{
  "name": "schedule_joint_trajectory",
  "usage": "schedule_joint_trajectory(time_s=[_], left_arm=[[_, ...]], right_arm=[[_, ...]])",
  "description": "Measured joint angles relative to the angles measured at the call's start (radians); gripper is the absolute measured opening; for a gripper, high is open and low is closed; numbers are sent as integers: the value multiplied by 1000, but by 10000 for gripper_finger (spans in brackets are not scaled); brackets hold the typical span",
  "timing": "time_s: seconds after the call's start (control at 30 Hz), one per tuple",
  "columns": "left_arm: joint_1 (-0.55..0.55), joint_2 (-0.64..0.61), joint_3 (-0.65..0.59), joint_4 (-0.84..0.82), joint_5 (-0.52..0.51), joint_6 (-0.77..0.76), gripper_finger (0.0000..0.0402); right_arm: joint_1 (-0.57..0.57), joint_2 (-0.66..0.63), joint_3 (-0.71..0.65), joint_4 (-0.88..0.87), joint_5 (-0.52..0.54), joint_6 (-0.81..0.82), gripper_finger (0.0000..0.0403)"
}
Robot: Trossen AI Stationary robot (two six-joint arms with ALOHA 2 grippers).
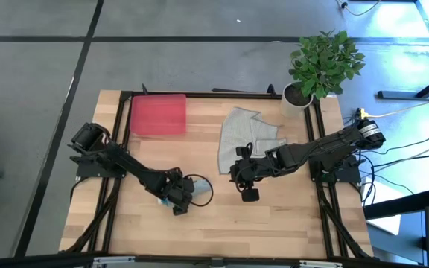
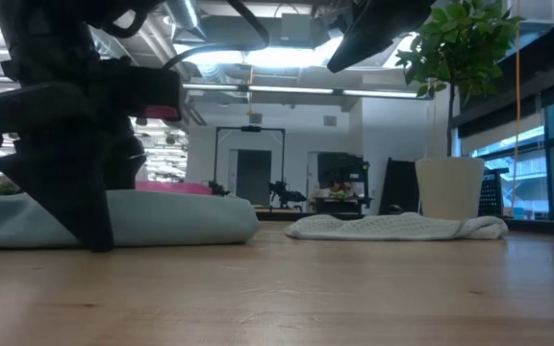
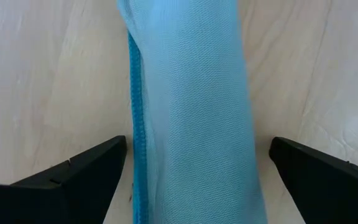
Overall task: Roll microfiber towels into tight, uniform cylinder then place into a basket
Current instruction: Put the blue towel into the pink bin
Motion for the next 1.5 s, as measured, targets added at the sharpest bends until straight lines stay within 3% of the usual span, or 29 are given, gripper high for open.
schedule_joint_trajectory(time_s=[0.27, 0.93, 1.2, 1.5], left_arm=[[0, 2, 0, -6, -1, -5, 325], [2, 2, 0, -32, -10, -30, 18], [22, -41, -3, -31, 25, -28, 17], [90, -258, -6, -151, -19, -10, 12]], right_arm=[[0, 0, 0, 0, 0, 0, 127], [0, 0, 0, 0, 0, 0, 126], [0, 0, 0, 0, 0, 0, 126], [0, 0, 0, 3, 0, 0, 126]])
